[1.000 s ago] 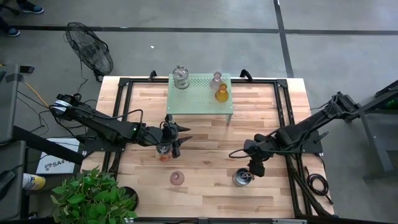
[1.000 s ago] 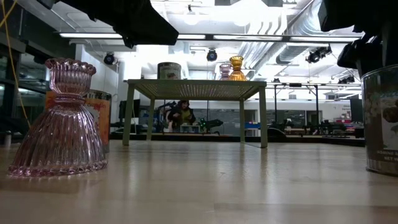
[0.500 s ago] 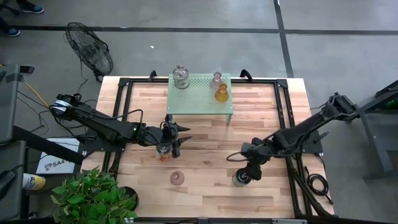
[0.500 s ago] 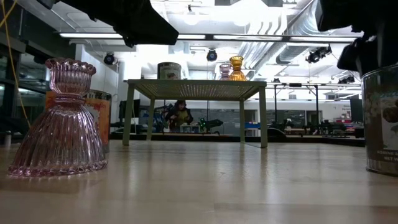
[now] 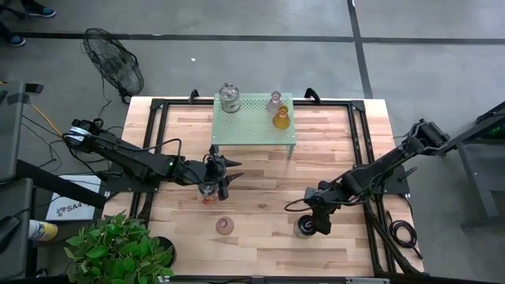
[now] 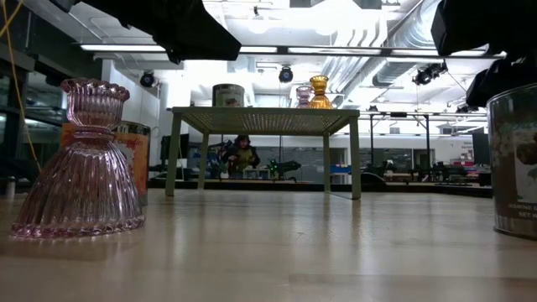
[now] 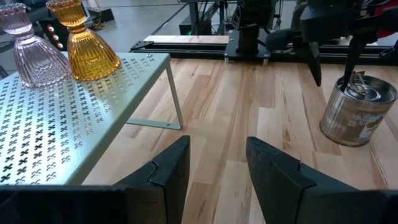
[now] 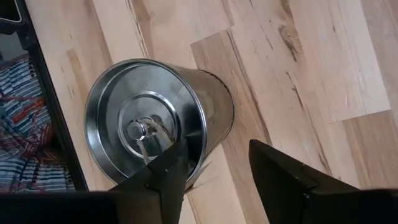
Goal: Pick & Place candle stick holders
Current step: Put the bottom silver scented candle on the shelf
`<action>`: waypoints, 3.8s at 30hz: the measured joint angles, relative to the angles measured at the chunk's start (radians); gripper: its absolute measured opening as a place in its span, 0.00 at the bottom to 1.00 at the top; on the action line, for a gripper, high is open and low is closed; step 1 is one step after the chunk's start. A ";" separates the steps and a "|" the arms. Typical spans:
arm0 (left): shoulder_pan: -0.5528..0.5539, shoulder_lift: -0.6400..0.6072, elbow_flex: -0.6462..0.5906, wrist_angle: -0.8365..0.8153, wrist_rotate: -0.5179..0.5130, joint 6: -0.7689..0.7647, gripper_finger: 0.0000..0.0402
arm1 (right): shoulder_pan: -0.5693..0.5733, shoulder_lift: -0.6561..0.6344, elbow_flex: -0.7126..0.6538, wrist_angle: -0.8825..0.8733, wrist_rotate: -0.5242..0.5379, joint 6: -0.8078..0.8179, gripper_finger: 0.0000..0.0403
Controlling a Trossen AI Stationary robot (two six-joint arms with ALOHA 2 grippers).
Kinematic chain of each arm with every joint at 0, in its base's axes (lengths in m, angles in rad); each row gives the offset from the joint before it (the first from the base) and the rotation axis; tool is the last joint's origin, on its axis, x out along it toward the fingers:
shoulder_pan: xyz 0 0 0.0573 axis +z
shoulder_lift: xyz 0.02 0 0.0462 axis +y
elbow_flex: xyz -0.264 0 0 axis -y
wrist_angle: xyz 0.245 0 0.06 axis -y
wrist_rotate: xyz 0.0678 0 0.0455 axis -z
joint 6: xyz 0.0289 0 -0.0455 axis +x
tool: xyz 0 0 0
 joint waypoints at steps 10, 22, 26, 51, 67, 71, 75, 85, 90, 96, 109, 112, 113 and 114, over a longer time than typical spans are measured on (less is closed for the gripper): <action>0.000 0.000 0.000 0.000 0.000 0.000 0.38 | 0.000 0.001 0.000 0.004 -0.013 -0.002 0.25; 0.000 0.000 0.000 0.000 0.000 -0.003 0.38 | 0.000 0.001 -0.002 0.039 -0.012 -0.050 0.03; 0.000 0.000 0.000 0.000 0.001 -0.004 0.38 | -0.001 0.001 -0.002 0.040 -0.007 -0.068 0.02; 0.000 0.001 0.002 0.040 0.180 0.016 0.38 | -0.194 0.043 0.217 -0.004 0.125 -0.440 0.00; -0.001 0.156 0.001 0.144 0.290 0.397 0.38 | -0.418 0.319 0.492 0.004 -0.016 -0.724 0.00; -0.009 0.157 0.002 0.129 0.283 0.550 0.38 | -0.431 0.379 0.574 -0.049 -0.036 -0.766 0.00; -0.028 0.158 0.002 0.119 0.270 0.661 0.38 | -0.430 0.415 0.636 -0.087 -0.036 -0.791 0.00; -0.079 0.205 0.153 -0.123 0.168 0.791 0.38 | -0.462 0.423 0.652 -0.062 -0.113 -0.805 0.00; -0.077 0.229 0.265 -0.286 0.120 0.795 0.38 | -0.464 0.423 0.652 -0.049 -0.118 -0.798 0.00; -0.070 0.228 0.350 -0.460 0.146 0.823 0.38 | -0.463 0.423 0.652 -0.048 -0.130 -0.802 0.00; -0.057 0.289 0.426 -0.545 0.209 0.875 0.38 | -0.460 0.423 0.652 -0.024 -0.128 -0.816 0.00; -0.057 0.322 0.448 -0.547 0.214 0.886 0.38 | -0.460 0.423 0.652 -0.028 -0.128 -0.815 0.00; -0.057 0.326 0.453 -0.551 0.211 0.892 0.38 | -0.459 0.423 0.652 -0.028 -0.126 -0.818 0.00; -0.057 0.334 0.462 -0.555 0.218 0.894 0.38 | -0.459 0.423 0.652 -0.028 -0.127 -0.816 0.00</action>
